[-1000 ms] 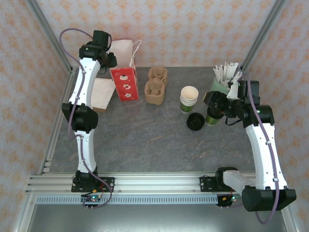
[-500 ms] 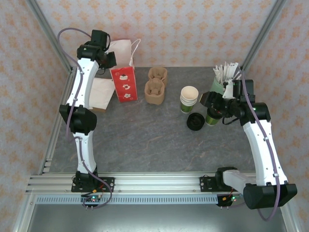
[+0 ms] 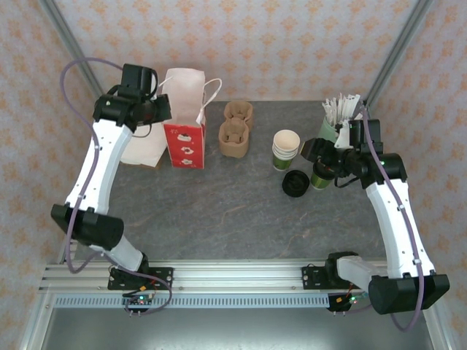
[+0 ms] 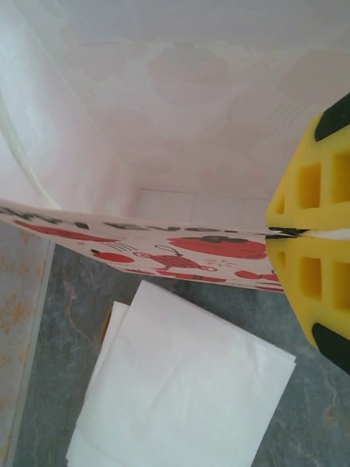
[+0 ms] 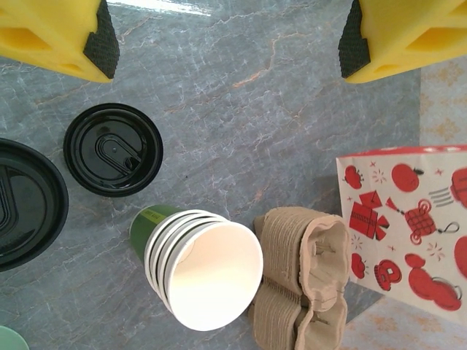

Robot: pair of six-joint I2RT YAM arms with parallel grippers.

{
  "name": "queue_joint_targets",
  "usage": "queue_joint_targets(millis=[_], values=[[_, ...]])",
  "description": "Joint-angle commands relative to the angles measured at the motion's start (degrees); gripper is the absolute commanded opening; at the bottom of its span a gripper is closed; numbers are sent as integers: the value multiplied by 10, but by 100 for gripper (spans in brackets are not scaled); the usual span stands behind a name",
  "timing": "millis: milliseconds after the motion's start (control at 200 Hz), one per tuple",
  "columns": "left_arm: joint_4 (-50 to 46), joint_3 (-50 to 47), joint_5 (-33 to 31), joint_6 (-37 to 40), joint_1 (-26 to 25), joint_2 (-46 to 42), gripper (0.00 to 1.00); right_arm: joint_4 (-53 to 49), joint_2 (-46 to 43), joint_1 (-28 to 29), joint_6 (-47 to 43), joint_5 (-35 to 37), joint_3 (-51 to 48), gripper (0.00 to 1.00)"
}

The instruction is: Pack the takeout coffee

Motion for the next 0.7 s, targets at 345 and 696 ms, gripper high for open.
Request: queue_joint_targets(millis=[345, 696], values=[[81, -185, 33, -93, -56, -183, 0, 5, 26, 5, -4, 59, 47, 81], [95, -270, 56, -127, -97, -246, 0, 6, 26, 4, 6, 63, 47, 81]])
